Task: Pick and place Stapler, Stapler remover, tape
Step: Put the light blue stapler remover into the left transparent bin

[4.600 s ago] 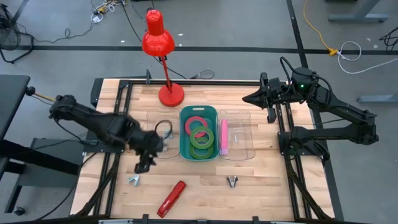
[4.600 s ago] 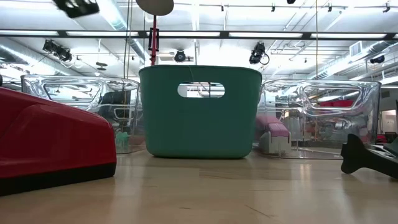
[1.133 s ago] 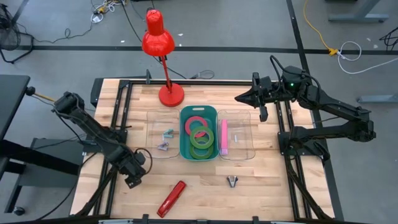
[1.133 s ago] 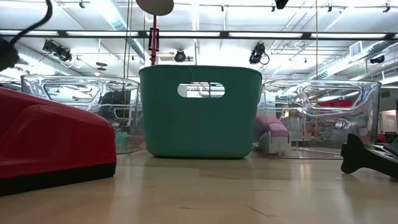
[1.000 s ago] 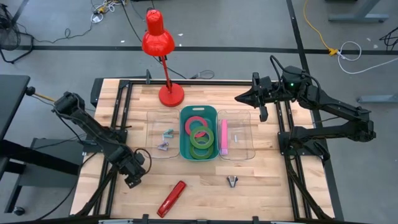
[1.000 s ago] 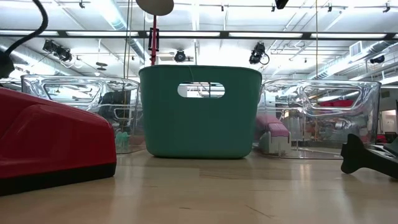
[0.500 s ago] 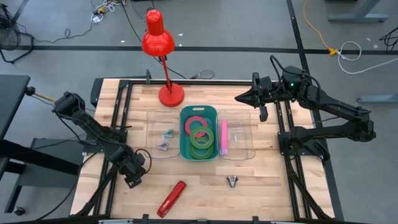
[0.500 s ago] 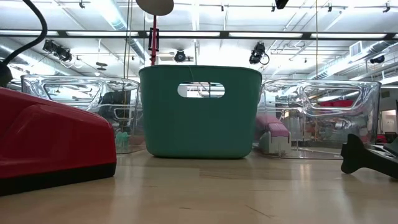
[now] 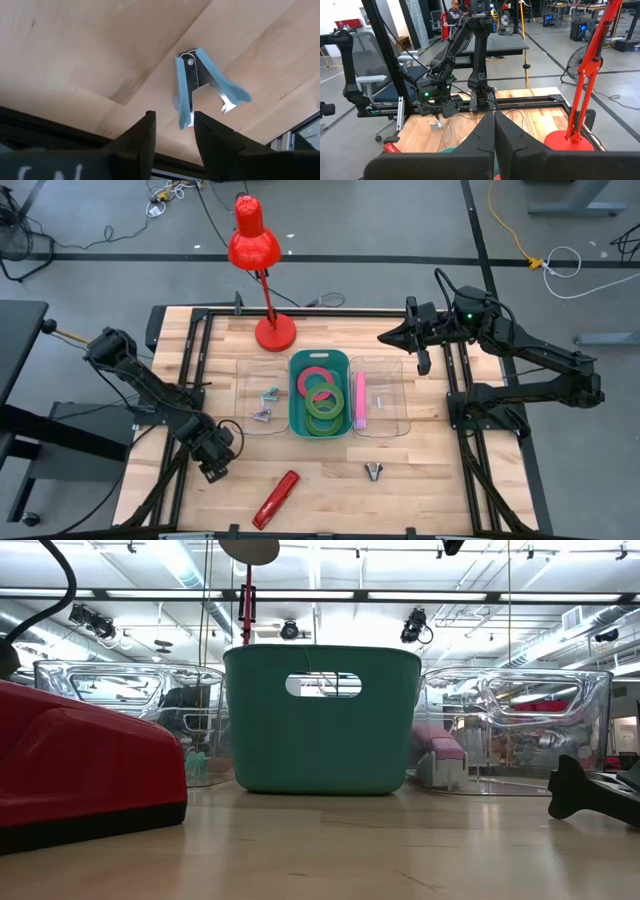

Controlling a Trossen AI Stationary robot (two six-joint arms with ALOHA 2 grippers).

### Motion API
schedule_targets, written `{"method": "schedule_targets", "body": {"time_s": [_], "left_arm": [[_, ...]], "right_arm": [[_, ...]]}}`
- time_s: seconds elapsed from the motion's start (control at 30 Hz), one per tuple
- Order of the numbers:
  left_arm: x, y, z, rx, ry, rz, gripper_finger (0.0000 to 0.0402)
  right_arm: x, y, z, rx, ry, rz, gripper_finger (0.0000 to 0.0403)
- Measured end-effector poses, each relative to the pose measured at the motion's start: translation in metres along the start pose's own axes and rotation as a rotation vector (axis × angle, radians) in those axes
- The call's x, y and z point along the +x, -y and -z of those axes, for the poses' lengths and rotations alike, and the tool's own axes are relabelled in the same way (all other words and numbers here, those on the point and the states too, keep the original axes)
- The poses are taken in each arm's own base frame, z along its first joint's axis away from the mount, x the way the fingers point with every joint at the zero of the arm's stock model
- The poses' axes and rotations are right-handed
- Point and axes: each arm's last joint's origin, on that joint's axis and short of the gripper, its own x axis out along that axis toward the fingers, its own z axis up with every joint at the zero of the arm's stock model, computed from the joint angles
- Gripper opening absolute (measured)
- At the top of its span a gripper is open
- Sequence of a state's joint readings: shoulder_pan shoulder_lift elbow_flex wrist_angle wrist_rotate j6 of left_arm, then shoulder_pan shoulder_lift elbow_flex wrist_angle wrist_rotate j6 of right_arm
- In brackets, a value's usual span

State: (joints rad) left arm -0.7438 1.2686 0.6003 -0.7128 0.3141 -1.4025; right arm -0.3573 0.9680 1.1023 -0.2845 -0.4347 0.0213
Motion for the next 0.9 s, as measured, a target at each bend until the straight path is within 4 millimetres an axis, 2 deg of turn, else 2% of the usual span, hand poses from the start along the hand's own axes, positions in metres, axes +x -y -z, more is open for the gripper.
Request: {"method": "schedule_targets", "body": {"time_s": [0.4, 0.7, 0.9], "left_arm": [[0.0000, 0.0002, -0.0006, 0.000, 0.022, -0.001, 0.0144], [0.0000, 0.0003, 0.0002, 0.000, -0.007, 0.004, 0.0119], [0.0001, 0.0002, -0.0006, -0.026, 0.019, 0.000, 0.0120]], "right_arm": [[0.0000, 0.0000, 0.0000, -0.003, 0.000, 0.000, 0.0004], [0.0000, 0.0000, 0.0000, -0.003, 0.000, -0.001, 0.0004], [0.0000, 0.0000, 0.0000, -0.003, 0.000, -0.001, 0.0004]]}}
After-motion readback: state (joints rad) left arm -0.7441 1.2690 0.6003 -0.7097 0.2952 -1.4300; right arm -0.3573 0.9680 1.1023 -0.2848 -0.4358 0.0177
